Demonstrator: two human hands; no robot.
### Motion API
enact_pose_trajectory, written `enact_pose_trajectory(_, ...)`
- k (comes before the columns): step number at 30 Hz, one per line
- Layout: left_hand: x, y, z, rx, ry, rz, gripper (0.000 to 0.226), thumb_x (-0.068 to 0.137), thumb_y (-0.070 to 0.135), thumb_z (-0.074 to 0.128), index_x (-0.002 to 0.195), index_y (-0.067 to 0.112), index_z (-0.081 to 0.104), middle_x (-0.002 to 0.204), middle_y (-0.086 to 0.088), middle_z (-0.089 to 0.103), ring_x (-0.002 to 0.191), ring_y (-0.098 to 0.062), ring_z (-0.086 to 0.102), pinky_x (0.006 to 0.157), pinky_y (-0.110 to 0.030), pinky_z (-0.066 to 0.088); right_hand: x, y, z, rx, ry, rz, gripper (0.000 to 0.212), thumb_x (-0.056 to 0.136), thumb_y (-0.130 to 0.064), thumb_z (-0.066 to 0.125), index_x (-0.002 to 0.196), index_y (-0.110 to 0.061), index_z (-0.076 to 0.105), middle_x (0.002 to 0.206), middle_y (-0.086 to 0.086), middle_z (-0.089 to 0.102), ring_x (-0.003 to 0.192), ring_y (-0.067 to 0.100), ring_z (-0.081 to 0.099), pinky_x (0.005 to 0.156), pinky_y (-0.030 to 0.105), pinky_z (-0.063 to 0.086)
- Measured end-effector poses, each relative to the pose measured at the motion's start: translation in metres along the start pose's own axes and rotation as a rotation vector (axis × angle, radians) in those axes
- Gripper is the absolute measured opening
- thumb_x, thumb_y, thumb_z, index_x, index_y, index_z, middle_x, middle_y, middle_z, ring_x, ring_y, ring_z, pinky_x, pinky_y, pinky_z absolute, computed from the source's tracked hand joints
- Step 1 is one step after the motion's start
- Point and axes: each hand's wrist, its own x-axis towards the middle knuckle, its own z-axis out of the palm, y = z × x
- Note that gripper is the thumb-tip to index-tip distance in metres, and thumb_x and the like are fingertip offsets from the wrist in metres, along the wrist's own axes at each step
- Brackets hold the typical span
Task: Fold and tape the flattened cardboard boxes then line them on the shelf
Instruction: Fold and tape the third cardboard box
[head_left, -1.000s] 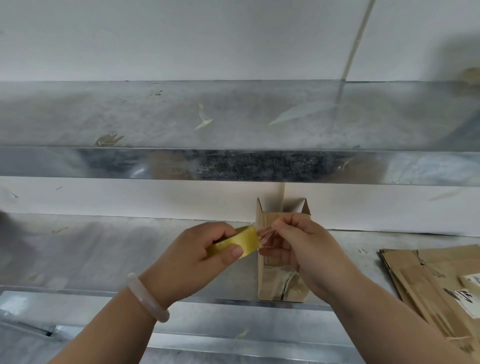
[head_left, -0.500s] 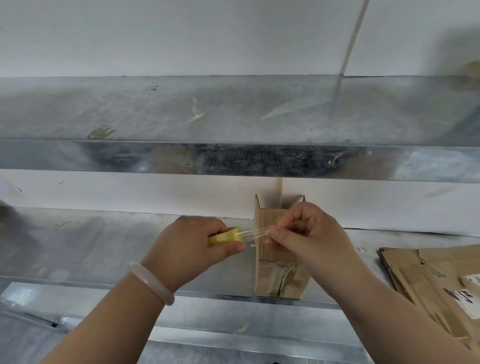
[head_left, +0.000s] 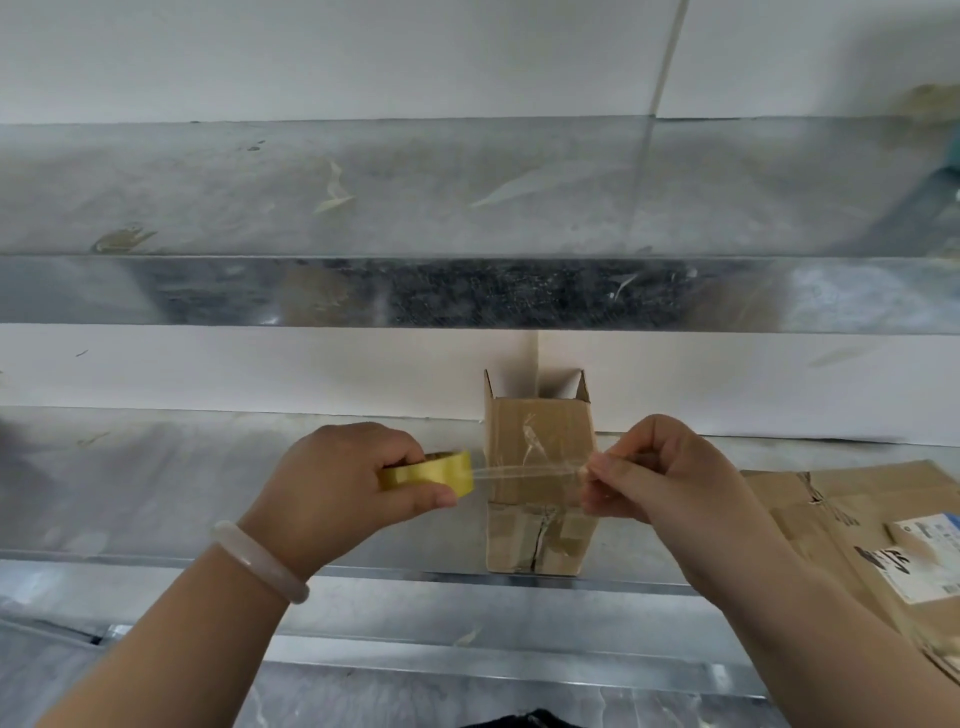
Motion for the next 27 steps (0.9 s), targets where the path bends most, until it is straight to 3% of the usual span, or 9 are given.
enact_pose_trajectory(5,0.000,0.000,0.009,-0.011,0.031,0.089,0.063,0.073,0.088,0.024,0.072,0.037,0.061,0.065,0.016,0.058,0.064,-0.003,0.054,0.056,-0.024,0.044,-0.001,0.015,-0.012,0.014,0.025,0.038,0.013,0.088,-0.004,0.067,0.085,0.000,0.055,0.069,0.011,0.073,0.066,0.025,0.072,0.072,0.036,0.059)
enact_pose_trajectory(10,0.003,0.003,0.017,0.254,0.060,0.028,0.077,0.064,0.094,0.015,0.063,0.032,0.061,0.055,0.015,0.051,0.052,-0.002,0.048,0.048,-0.018,0.029,0.002,0.030,-0.019,0.002,0.039,0.084,0.013,0.088,-0.007,0.067,0.085,0.000,0.056,0.073,0.014,0.073,0.068,0.028,0.072,0.079,0.044,0.059)
enact_pose_trajectory(13,0.007,-0.001,0.023,0.254,0.053,0.013,0.084,0.062,0.095,0.006,0.062,0.032,0.060,0.055,0.014,0.051,0.052,-0.002,0.048,0.048,-0.017,0.029,0.008,0.035,-0.021,-0.005,0.027,0.106,0.013,0.089,-0.007,0.067,0.088,0.002,0.057,0.075,0.013,0.073,0.069,0.026,0.071,0.076,0.045,0.060)
enact_pose_trajectory(20,0.013,-0.005,0.049,0.264,0.012,-0.003,0.084,0.061,0.095,0.008,0.065,0.031,0.061,0.059,0.013,0.054,0.055,-0.004,0.051,0.050,-0.016,0.031,0.023,0.054,-0.026,0.044,-0.018,0.210,0.014,0.089,-0.008,0.068,0.093,0.002,0.059,0.081,0.011,0.074,0.066,0.023,0.068,0.072,0.046,0.061)
enact_pose_trajectory(24,0.013,-0.009,0.061,0.178,0.005,-0.015,0.081,0.060,0.096,0.012,0.064,0.031,0.059,0.058,0.013,0.052,0.055,-0.003,0.050,0.051,-0.017,0.030,0.034,0.068,-0.026,0.187,-0.082,0.320,0.016,0.087,-0.009,0.068,0.092,0.004,0.060,0.079,0.012,0.073,0.061,0.019,0.063,0.064,0.040,0.061)
enact_pose_trajectory(27,0.011,-0.009,0.070,0.145,-0.014,-0.010,0.073,0.061,0.096,0.011,0.061,0.035,0.051,0.057,0.014,0.050,0.054,-0.003,0.049,0.051,-0.018,0.028,0.037,0.085,-0.020,0.353,-0.102,0.363,0.025,0.073,-0.015,0.074,0.085,0.000,0.058,0.071,0.010,0.067,0.061,0.015,0.061,0.065,0.034,0.060)
